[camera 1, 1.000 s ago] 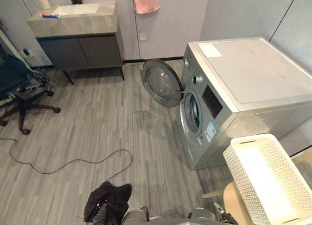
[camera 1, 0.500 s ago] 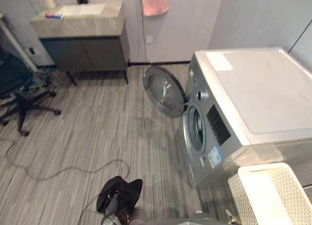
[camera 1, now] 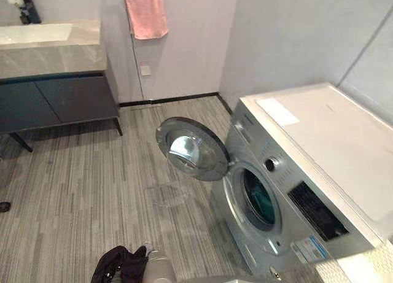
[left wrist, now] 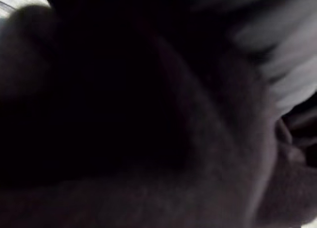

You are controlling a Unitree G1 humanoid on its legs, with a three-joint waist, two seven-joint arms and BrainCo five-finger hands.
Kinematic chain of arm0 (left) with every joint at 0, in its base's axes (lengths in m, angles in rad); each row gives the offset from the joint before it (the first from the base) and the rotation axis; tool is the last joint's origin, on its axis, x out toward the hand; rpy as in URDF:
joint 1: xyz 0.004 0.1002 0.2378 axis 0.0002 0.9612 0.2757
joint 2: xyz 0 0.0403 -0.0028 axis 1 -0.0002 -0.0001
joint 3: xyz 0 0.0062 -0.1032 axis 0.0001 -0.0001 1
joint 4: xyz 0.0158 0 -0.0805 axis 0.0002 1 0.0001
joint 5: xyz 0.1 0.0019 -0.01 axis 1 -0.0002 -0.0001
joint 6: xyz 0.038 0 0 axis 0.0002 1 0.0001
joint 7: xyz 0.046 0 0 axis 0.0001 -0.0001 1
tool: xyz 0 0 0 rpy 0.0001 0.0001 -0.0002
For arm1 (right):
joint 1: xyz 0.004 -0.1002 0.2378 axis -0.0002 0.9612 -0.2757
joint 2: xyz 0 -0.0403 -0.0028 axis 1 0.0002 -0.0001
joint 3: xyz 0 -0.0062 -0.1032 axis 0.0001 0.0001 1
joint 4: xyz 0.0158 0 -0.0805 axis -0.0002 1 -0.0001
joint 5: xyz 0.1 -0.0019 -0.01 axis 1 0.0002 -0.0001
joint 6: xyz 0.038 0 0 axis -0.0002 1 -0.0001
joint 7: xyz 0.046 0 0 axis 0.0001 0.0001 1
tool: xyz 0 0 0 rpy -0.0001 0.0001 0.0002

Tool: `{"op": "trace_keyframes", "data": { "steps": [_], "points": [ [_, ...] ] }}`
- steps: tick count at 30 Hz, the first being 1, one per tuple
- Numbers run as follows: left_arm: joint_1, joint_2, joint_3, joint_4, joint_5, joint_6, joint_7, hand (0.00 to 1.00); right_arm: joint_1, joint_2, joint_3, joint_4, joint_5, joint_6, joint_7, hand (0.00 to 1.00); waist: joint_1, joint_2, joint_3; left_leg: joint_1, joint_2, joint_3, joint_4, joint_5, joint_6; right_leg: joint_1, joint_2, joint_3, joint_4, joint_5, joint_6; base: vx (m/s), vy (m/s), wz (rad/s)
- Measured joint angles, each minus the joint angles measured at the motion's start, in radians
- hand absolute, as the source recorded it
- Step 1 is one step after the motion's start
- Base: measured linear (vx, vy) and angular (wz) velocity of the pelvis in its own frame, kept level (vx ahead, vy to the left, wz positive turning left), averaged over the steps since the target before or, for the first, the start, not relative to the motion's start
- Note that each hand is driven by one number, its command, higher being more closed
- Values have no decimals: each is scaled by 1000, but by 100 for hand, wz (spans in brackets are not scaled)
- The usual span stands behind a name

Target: Pick up the laundry basket with both hands and put the clothes into the washing machine.

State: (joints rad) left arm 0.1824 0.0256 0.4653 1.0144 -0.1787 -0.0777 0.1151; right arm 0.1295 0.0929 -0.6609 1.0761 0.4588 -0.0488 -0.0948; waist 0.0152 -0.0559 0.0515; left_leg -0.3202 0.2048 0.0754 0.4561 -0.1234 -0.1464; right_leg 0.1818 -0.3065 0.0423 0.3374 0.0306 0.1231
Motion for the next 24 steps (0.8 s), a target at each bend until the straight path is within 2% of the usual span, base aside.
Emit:
{"op": "trace_keyframes", "data": {
  "steps": [1,2,3,4,5,6,7,8,9,10,11,12,14,16,17,18,19,20,21,22,23,24],
  "points": [
    [2,2,-12,0,2,2,1,100,-2,0,0,-1,0,0,6,0,0,3,0,16,-3,20,-13,-5,8,-34,-9,6,40,48,-17,244,412,-62],
    [2,14,-55,0,5,4,1,100,-5,-1,0,0,0,3,12,0,0,8,1,56,-9,68,-49,-12,19,-119,-31,4,139,121,-75,208,363,-90],
    [-1,24,-84,-1,9,4,1,100,-9,-2,-5,-2,0,2,12,0,-6,14,4,101,-2,130,-82,-12,29,-216,-45,-39,276,81,-81,180,324,-102],
    [-5,24,-90,-1,13,5,2,100,-12,-6,-8,-1,1,2,10,0,-10,17,9,130,0,158,-94,-11,37,-263,-47,-89,346,25,-78,133,238,-125],
    [-7,25,-108,-2,13,5,2,100,-13,-14,-5,1,1,3,10,0,-15,23,15,192,5,224,-116,-18,54,-327,-52,-222,446,-75,-107,78,119,-114],
    [-7,24,-113,-3,14,5,1,100,-11,-15,-3,1,1,5,9,0,-20,24,17,226,5,260,-128,-24,64,-343,-47,-292,476,-106,-111,69,99,-152],
    [-9,23,-120,-3,14,5,2,100,-15,-14,16,-3,2,8,9,0,-31,26,19,280,3,329,-145,-40,71,-363,-22,-418,494,-148,-116,63,45,-150],
    [-19,21,-141,-1,15,5,1,100,-11,-26,35,0,2,11,10,0,-38,34,20,321,3,383,-156,-66,48,-356,-5,-498,460,-190,-119,63,39,-144],
    [-26,16,-151,1,15,5,0,100,-9,-30,36,1,3,12,10,0,-43,35,19,334,3,402,-172,-65,49,-344,-4,-522,425,-201,-107,93,51,-128],
    [-56,9,-158,16,20,4,-2,100,-12,-37,34,2,3,11,10,0,-50,50,13,349,-3,433,-214,-64,48,-308,16,-588,311,-222,-79,100,63,-120],
    [-92,6,-159,21,27,5,-1,100,-22,-39,32,2,3,11,9,0,-50,55,7,358,-17,453,-264,-45,44,-276,35,-673,201,-226,-100,113,61,-114],
    [-107,-1,-159,21,36,5,-2,100,-23,-38,31,2,3,11,8,0,-52,63,15,363,-22,463,-282,-29,47,-271,44,-697,166,-222,-126,96,27,-86],
    [-170,-34,-182,20,44,6,-5,100,-21,-41,17,-1,3,10,4,0,-59,68,28,391,-38,492,-326,-3,52,-258,57,-709,115,-225,-140,138,1,-33],
    [-180,-67,-190,16,56,6,-10,100,7,-33,-29,-1,3,12,1,0,-58,71,30,442,-29,492,-318,-2,49,-178,95,-706,34,-226,-140,165,5,-9],
    [-169,-77,-190,10,56,6,-10,100,30,-28,-27,-2,4,9,1,0,-57,78,21,450,-9,492,-268,-25,61,-134,130,-700,-42,-230,-133,150,-21,-38],
    [-152,-84,-187,1,56,6,-8,100,33,-34,-18,-3,4,10,2,0,-53,85,10,429,32,491,-168,-69,63,-102,166,-685,-100,-235,-125,104,-32,-46],
    [-145,-83,-187,-4,55,7,-8,100,31,-36,-6,-3,3,10,2,0,-53,86,9,412,55,490,-92,-80,55,-95,178,-670,-115,-237,-123,95,-7,-46],
    [-131,-83,-184,-28,55,7,-9,100,26,-35,-2,-3,3,10,1,0,-51,86,10,329,120,445,111,-83,52,-87,196,-653,-129,-242,-120,101,19,-61],
    [-113,-92,-174,-48,54,7,-9,100,25,-50,0,-4,2,10,2,0,-36,113,21,249,174,330,315,-49,86,-67,228,-613,-137,-234,-120,72,21,-61],
    [-111,-92,-172,-51,54,7,-8,100,24,-54,1,-3,2,10,2,0,-32,120,23,239,179,304,344,-41,86,-62,235,-603,-140,-234,-120,96,57,-91],
    [-101,-91,-152,-53,53,6,-8,100,15,-63,19,-2,1,13,2,0,-20,141,30,203,176,207,448,20,87,-34,255,-556,-161,-230,-127,194,145,-108],
    [-83,-81,-137,-50,53,4,-7,100,5,-73,37,-3,0,12,3,0,-7,128,32,171,147,141,512,12,76,-8,250,-508,-182,-217,-125,238,189,-134]
  ]
}}
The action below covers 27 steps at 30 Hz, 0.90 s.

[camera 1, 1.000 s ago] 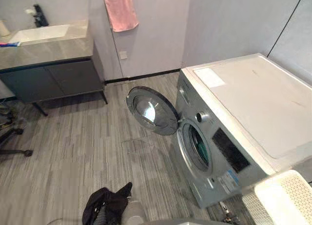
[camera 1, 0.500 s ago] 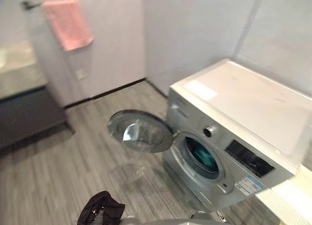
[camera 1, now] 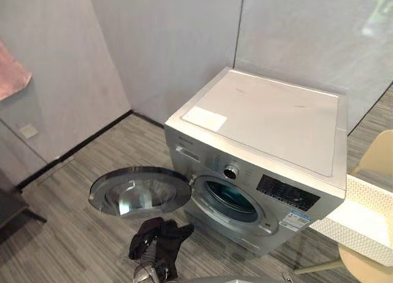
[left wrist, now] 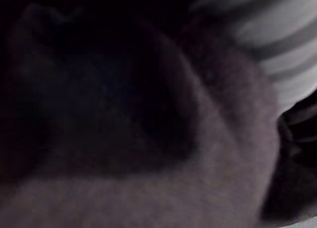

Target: Pick up the laundry basket with both hands and put the clothes into the washing machine.

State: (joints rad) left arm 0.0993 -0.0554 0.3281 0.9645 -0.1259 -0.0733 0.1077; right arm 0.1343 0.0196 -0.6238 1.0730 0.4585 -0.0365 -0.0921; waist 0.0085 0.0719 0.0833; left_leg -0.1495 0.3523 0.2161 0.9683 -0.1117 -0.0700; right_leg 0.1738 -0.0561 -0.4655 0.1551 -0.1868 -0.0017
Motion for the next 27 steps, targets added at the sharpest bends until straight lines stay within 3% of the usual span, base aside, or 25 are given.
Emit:
{"op": "trace_keyframes", "data": {
  "steps": [1,2,3,4,5,7,10,11,14,16,17,18,19,21,23,26,27],
  "points": [
    [10,1,8,0,0,0,-1,100,-15,-4,-3,4,-1,-3,-1,0,6,5,1,-16,-36,-40,-26,-69,-9,-4,-14,35,0,4,2,217,186,-114],
    [19,1,12,1,-1,-1,-1,100,-26,-5,-1,4,-3,-3,-1,0,6,6,5,-29,-62,-66,-59,-98,-5,-6,-25,58,-1,8,8,197,248,-113],
    [36,4,20,10,-8,-1,1,100,-46,-10,8,3,-30,-6,0,0,8,3,12,-49,-115,-104,-200,-131,4,-5,-57,112,-5,18,26,189,262,-101],
    [38,1,34,6,-19,-3,0,100,-51,-8,18,0,-38,-5,0,0,9,-1,14,-47,-128,-121,-281,-131,3,-6,-68,132,-8,22,32,212,346,-116],
    [42,-3,61,6,-19,-6,4,100,-51,-9,47,-14,-58,-12,2,0,9,0,14,-27,-152,-183,-471,-113,-6,-7,-79,167,-21,27,56,118,258,-80],
    [53,1,73,28,-28,-11,3,100,-49,-23,80,-20,-89,-18,7,0,11,6,6,-13,-184,-270,-577,-35,-56,-3,-82,229,-43,25,98,172,333,-83],
    [56,59,70,32,-27,-12,8,100,-41,23,137,-17,-130,-17,9,0,7,-74,-4,27,-226,-194,-620,-49,-31,-9,-126,298,-66,42,80,173,180,-53],
    [51,67,69,40,-26,-13,7,100,-29,29,146,-16,-147,-17,9,0,11,-87,-7,43,-230,-180,-632,-54,-24,-6,-131,302,-77,68,83,118,140,-36],
    [40,79,46,65,-19,-13,8,100,-27,22,159,-15,-154,-21,15,0,10,-85,-7,92,-231,-137,-688,-52,-20,-6,-137,305,-90,100,77,86,76,-41],
    [35,91,-23,61,-19,-13,10,100,-16,6,179,-13,-154,-23,29,0,8,-73,-6,93,-228,-119,-706,-48,-21,-28,-138,308,-88,99,78,53,-4,-30],
    [30,89,-71,38,-20,-12,14,100,-12,-2,181,-15,-154,-23,29,0,6,-73,3,88,-226,-118,-702,-45,-21,-41,-138,304,-73,94,86,0,0,0],
    [26,78,-162,-67,-20,-11,22,100,-15,-17,197,-39,-149,-24,30,0,5,-56,47,40,-218,-132,-647,-47,-20,-94,-140,301,6,68,122,5,-22,7],
    [24,75,-178,-95,-23,-12,24,100,-17,-21,200,-45,-148,-26,29,0,5,-53,57,26,-215,-134,-630,-49,-19,-111,-140,301,31,61,128,-114,-15,12],
    [-43,55,-322,-299,-64,-36,25,100,-54,-39,248,-111,-126,-31,26,0,8,-36,166,-143,-188,-166,-454,-65,-17,-299,-144,301,295,-15,141,-198,-27,13],
    [-83,54,-359,-360,-82,-51,25,100,-79,-39,262,-136,-111,-33,24,0,8,-49,209,-208,-174,-176,-371,-98,-23,-378,-145,304,410,-60,144,-219,-47,1],
    [-195,44,-475,-469,-110,-63,25,100,-132,-22,307,-219,-68,-46,1,0,12,-97,282,-433,-150,-192,-102,-225,-25,-607,-171,332,705,-235,138,-265,-41,-12],
    [-233,35,-518,-491,-124,-64,26,100,-158,-26,309,-249,-55,-49,-5,0,12,-93,314,-511,-143,-206,-3,-259,-21,-679,-175,345,797,-283,138,-251,-6,-16]
  ]
}}
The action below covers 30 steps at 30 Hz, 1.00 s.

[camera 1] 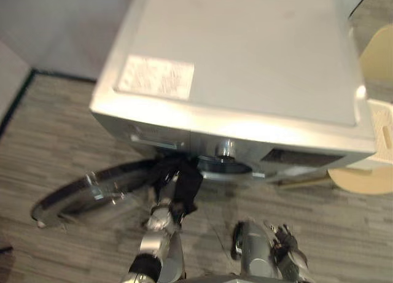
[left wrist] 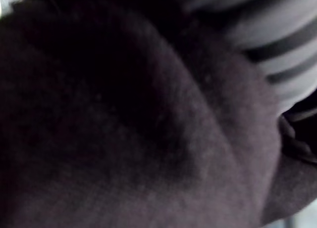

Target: Pick up the laundry basket with both hands and put the clothes into the washing machine.

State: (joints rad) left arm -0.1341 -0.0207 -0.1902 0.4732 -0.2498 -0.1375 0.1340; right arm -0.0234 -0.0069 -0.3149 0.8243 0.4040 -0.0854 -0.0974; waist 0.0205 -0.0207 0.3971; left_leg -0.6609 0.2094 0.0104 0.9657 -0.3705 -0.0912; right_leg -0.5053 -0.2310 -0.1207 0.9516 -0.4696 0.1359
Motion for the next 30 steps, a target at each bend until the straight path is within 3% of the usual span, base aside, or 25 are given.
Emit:
{"op": "trace_keyframes", "data": {
  "steps": [6,10,13,16,17,20,22,24,25,30],
  "points": [
    [-131,-38,-124,-12,-22,2,13,100,-65,-23,19,-104,71,-29,-41,0,0,0,69,-276,14,-34,242,-59,2,-294,0,64,279,-77,-4,-205,-10,-12],
    [-286,-38,-122,27,-33,9,67,100,-70,-30,56,-192,115,-65,-74,0,-1,-8,99,-412,53,-45,343,-65,-6,-452,43,99,378,-81,-13,-131,-42,-34],
    [-435,-31,-72,116,25,25,96,100,-71,-33,84,-231,138,-70,-76,0,-10,-18,115,-463,72,-46,393,-77,-12,-516,62,121,421,-81,-13,-94,-18,-34],
    [-609,55,29,201,48,61,121,100,-77,-29,110,-267,144,-85,-73,0,-36,-37,125,-511,107,-37,429,-83,-9,-582,96,144,446,-73,-14,-75,-38,-37],
    [-678,119,65,218,47,76,132,100,-87,-28,121,-271,145,-88,-71,0,-46,-46,129,-525,121,-31,438,-88,-12,-606,113,156,448,-66,-14,-44,-27,-47],
    [-823,273,124,227,47,90,138,100,-86,-21,118,-256,144,-96,-50,0,-71,-47,130,-557,146,-19,444,-90,-11,-655,137,171,445,-47,-16,-11,-26,-36],
    [-903,352,136,200,63,90,159,100,-72,-18,113,-221,144,-92,-44,0,-72,-47,130,-559,164,-7,443,-92,-9,-667,150,178,439,-39,-20,37,-36,-26],
    [-957,395,142,155,74,89,173,100,-57,-10,107,-212,145,-92,-32,0,-71,-47,130,-559,176,-6,439,-92,-10,-668,162,178,424,-31,-20,38,-5,-21],
    [-969,397,151,129,69,34,186,100,-48,-6,100,-211,145,-93,-29,0,-79,-51,132,-559,178,-5,431,-92,-10,-668,166,177,411,-24,-18,37,8,-18],
    [-999,440,38,68,77,36,275,100,-17,3,87,-179,147,-83,7,0,-86,-57,135,-562,183,-3,428,-93,-7,-666,174,179,381,1,-14,5,29,-10]
  ]
}}
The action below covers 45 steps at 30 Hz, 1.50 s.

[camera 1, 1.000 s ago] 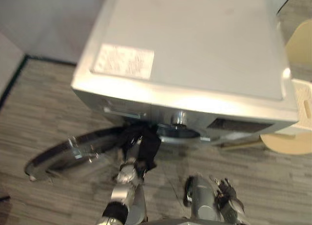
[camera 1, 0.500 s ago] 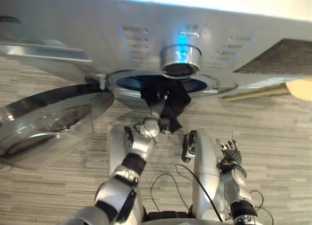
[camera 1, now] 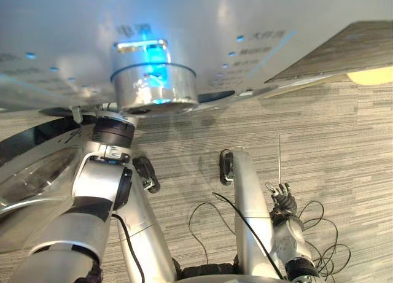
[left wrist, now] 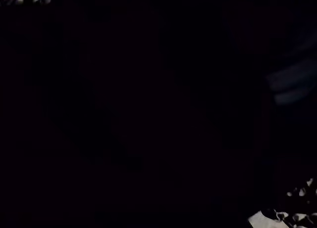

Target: Pick up the laundry basket with both hands and put the clothes into the washing machine.

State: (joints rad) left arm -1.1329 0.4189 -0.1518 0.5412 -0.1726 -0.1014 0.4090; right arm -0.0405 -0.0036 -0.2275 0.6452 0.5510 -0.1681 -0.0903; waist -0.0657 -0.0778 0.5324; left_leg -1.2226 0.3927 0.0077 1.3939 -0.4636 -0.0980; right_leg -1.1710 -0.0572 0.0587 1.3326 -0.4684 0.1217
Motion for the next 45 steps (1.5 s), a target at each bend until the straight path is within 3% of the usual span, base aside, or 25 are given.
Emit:
{"op": "trace_keyframes", "data": {
  "steps": [6,7,11,15,19,26,30,38,42,45],
  "points": [
    [-33,75,-210,-1,151,16,103,100,50,15,-30,-6,32,4,10,0,2,0,0,-9,-14,-7,0,0,1,-9,-13,1,5,0,0,-20,-19,5],
    [-34,87,-237,-2,195,20,120,0,50,17,-31,-20,37,3,11,0,3,-1,0,-9,-14,-7,0,0,1,-9,-13,1,4,0,0,0,0,0],
    [-60,122,-353,-5,432,69,137,0,51,19,-31,-74,41,-7,28,0,10,-1,-1,-18,-14,-7,1,0,1,-12,-12,-1,-3,4,-1,0,-1,-1],
    [-84,114,-382,2,620,121,42,0,50,21,-28,-74,69,-23,28,0,15,-2,-1,-23,-10,-3,0,0,3,-15,-7,-1,-18,17,0,-4,3,-6],
    [-121,93,-363,55,658,145,-14,0,51,21,-20,-43,79,-23,27,0,14,-2,-1,-36,-7,-3,-1,2,8,-23,1,1,-32,33,6,-26,5,-8],
    [-176,36,-209,211,653,195,-108,0,55,16,-7,-14,109,-14,28,0,13,-9,-5,-46,9,0,-6,5,11,-40,19,11,-50,56,4,-40,-26,-9],
    [-205,33,-113,257,603,216,-156,0,55,17,-1,6,117,22,29,0,-4,-18,-11,-67,9,-4,-12,20,12,-58,22,3,-52,67,-2,-27,-49,-1],
    [-220,24,46,360,226,212,-181,0,71,19,11,10,120,42,29,0,-19,-20,-12,-67,9,-12,-33,32,4,-58,23,-10,-62,71,-9,-4,-45,1],
    [-221,23,87,362,-57,196,-183,0,76,19,18,8,118,41,27,0,-27,-19,-12,-68,9,-20,-36,34,2,-53,22,-20,-62,70,-10,11,-26,1],
    [-219,4,115,346,-68,190,-152,0,76,17,20,8,117,39,27,0,-27,-19,-12,-68,6,-25,-39,39,0,-48,21,-26,-62,69,-12,-3,-28,5]
  ]
}}
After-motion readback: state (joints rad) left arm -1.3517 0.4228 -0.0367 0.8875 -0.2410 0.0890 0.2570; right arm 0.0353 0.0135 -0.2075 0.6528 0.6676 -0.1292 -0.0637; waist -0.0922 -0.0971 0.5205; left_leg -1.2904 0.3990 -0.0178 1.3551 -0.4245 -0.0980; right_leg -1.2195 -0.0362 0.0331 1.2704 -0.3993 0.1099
